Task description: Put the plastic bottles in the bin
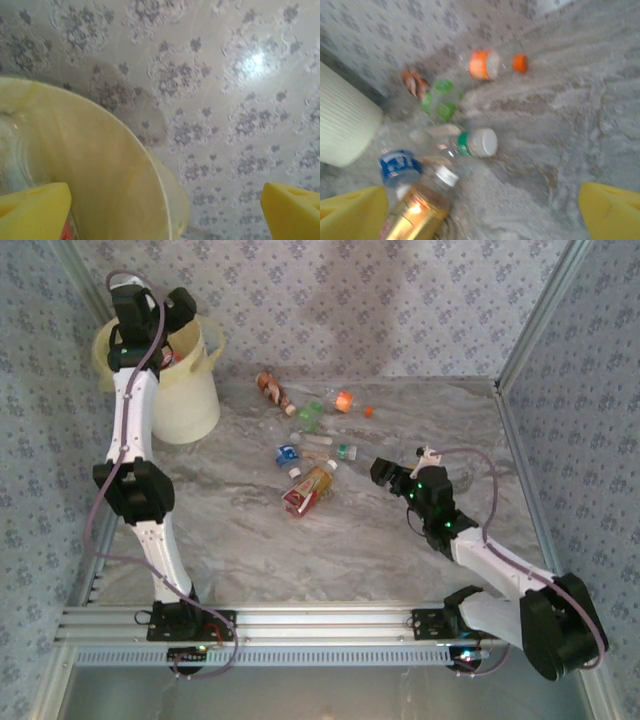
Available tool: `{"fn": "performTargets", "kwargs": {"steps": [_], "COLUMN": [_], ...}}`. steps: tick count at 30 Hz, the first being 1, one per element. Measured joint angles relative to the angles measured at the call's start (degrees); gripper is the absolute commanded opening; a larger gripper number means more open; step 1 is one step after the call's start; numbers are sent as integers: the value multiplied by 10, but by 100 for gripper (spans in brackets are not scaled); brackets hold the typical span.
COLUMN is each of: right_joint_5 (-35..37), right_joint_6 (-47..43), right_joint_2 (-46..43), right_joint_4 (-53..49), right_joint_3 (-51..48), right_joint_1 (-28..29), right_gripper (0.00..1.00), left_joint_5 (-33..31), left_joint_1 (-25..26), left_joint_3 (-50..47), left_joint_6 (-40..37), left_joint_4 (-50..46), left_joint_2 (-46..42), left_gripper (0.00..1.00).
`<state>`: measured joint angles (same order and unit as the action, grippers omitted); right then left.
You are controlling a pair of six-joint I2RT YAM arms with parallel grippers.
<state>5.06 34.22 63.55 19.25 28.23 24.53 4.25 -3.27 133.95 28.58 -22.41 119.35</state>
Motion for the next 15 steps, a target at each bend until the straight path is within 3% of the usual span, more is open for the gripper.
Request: {"fn": "performTargets", "kwargs": {"steps": [6,15], "right_joint_5": [-55,-134], "right_joint_6": [-124,-437], "right_joint_2": [92,267], "right_joint_4": [-149,-331], "right_joint_3": [138,373], "right_joint_1": [0,-4], "right_gripper": [100,92], "left_joint_5": [16,42], "left_joint_1": [44,131], "left_joint_3": [-123,-429], "left_joint_6": [0,71], "left_joint_4": [-14,87], "left_joint_2": [-103,-295], "left_gripper": [98,98]}}
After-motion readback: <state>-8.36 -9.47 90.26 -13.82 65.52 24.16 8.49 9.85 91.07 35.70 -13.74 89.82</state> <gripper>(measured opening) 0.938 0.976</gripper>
